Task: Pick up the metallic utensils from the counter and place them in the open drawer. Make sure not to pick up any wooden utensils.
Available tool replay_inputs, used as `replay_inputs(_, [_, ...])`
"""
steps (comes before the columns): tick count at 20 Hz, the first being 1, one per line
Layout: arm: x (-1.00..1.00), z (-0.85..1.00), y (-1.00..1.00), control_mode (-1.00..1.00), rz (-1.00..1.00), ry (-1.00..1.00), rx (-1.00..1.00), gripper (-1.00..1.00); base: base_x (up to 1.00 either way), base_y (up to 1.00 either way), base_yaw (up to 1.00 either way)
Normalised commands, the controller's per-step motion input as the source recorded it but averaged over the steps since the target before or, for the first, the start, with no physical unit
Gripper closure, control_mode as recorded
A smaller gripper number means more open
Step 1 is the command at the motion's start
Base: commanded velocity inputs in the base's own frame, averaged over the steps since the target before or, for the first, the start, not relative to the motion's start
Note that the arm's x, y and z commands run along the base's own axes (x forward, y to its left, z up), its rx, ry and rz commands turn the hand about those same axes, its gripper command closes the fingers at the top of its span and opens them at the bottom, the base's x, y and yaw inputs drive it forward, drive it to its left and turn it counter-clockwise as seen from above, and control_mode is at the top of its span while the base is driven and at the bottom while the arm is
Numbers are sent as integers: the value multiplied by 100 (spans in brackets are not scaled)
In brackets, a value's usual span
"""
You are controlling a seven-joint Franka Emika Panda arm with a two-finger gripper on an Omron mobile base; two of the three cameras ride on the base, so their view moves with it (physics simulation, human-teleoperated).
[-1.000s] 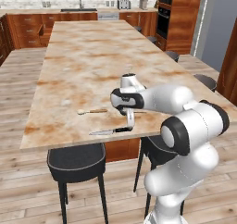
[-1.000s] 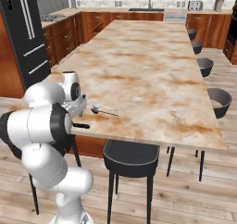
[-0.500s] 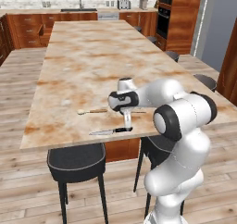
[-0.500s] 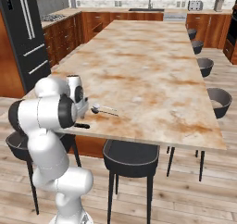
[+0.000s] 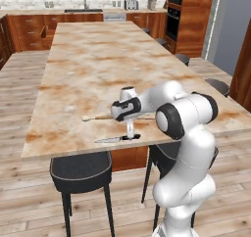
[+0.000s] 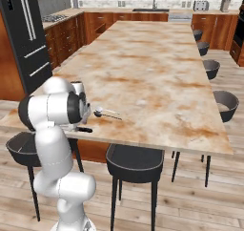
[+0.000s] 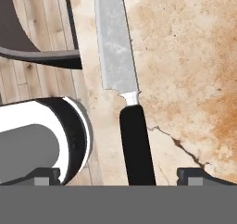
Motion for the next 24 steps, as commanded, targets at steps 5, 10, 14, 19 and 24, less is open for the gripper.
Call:
replay_inputs(5, [28,-27,8,-100,2,0,0,-100,0,0,0])
replay_inputs(10, [25,-23,4,-100,3,0,0,-100,0,0,0])
replay_inputs(14, [6,-25,2,-100,7,0,0,-100,0,0,0])
replay_inputs(19, [-7,-30,0,-100,15,-1,0,-100,0,0,0])
replay_inputs(24, [-18,-35,0,-100,12,-17,0,-100,0,0,0])
